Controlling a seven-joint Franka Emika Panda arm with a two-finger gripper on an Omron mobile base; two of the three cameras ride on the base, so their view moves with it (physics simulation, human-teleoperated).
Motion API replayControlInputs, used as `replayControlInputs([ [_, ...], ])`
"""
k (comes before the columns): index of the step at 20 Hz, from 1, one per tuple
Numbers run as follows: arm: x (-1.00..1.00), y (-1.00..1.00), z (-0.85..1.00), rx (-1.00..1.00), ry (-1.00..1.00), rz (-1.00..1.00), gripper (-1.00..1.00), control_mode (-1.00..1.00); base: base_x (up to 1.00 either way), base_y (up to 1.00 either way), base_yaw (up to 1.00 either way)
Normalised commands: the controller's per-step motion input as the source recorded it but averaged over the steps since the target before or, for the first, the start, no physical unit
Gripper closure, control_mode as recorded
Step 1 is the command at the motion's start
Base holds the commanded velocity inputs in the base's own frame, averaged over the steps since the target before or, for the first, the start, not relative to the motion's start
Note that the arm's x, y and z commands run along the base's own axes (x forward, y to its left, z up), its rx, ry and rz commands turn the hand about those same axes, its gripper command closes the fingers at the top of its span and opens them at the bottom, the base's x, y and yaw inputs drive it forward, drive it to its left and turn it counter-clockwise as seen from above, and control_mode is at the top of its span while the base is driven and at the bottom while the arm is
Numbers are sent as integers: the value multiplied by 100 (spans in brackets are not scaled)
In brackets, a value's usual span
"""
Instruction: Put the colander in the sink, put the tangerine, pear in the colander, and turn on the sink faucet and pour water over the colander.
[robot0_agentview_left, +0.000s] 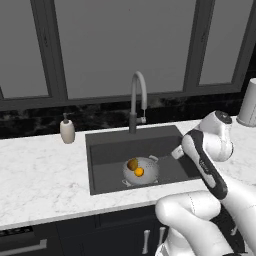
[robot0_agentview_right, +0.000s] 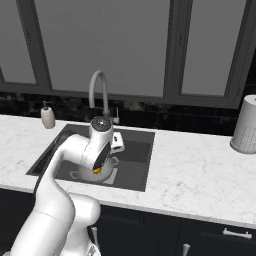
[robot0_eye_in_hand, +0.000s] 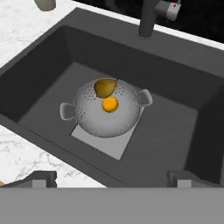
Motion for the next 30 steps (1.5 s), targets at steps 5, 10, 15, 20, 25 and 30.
replayControlInputs([
  [5, 65, -30, 24, 30, -5, 24, -100, -100, 0, 0, 0],
  [10, 64, -14, 30, 29, -12, 21, -100, -100, 0, 0, 0],
  [15, 35, 7, 30, 12, -31, 14, -100, -100, 0, 0, 0],
  [20, 35, 11, 22, 1, -18, 4, -100, -100, 0, 0, 0],
  [25, 32, 12, 0, 0, -6, -3, -100, -100, 0, 0, 0],
  [30, 29, 1, -1, 8, 0, -13, -100, -100, 0, 0, 0],
])
